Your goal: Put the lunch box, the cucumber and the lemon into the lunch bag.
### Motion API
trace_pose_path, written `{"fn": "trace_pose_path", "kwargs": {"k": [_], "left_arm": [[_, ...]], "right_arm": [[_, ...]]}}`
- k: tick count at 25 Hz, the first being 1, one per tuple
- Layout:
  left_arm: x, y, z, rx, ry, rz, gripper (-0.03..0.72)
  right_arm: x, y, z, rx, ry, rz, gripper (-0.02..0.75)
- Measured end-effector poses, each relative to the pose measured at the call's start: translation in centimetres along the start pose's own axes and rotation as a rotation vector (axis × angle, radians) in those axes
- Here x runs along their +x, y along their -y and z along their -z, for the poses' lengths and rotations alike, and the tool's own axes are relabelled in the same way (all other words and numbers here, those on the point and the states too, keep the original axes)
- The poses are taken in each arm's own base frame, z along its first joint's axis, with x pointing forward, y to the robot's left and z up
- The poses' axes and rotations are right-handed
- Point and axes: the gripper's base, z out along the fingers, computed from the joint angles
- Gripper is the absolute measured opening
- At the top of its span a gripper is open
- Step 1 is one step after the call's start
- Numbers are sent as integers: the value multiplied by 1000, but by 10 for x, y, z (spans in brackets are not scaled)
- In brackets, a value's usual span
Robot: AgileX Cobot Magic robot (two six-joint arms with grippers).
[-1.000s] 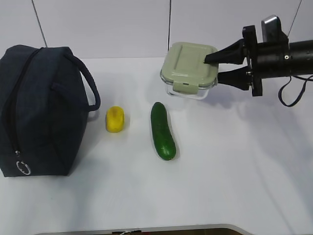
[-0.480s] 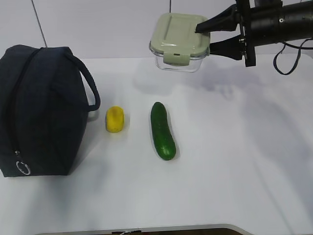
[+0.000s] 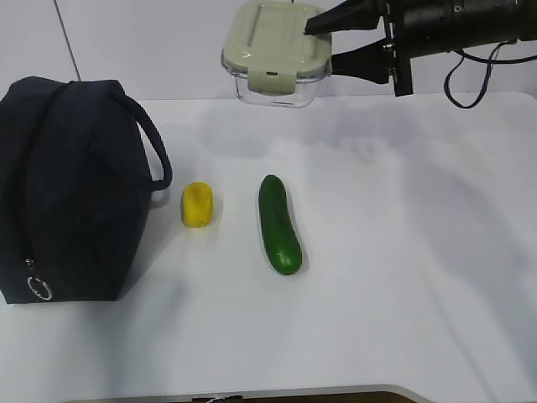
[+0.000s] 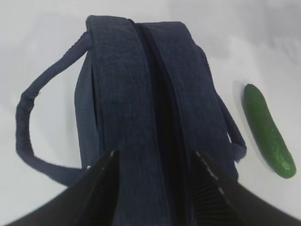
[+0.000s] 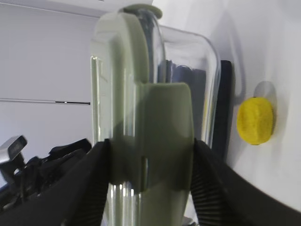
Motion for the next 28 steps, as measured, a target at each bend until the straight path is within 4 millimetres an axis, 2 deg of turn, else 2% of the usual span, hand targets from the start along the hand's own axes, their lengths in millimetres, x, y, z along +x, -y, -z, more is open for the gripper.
{"fn": "trace_pose_path", "kwargs": {"k": [7, 10, 19, 28], "left_arm": [[-1, -14, -40, -14, -108, 22, 469], [0, -23, -50, -15, -131, 47, 496], [-1, -51, -61, 43, -129, 143, 503], [-10, -54, -57, 97, -97, 140, 505]], "right_arm": [[1, -16, -10, -23, -25, 15, 394], [1, -19, -11, -26, -29, 10, 394], [2, -18, -12, -11, -39, 4, 394], [3, -16, -12, 9, -51, 8, 393]]}}
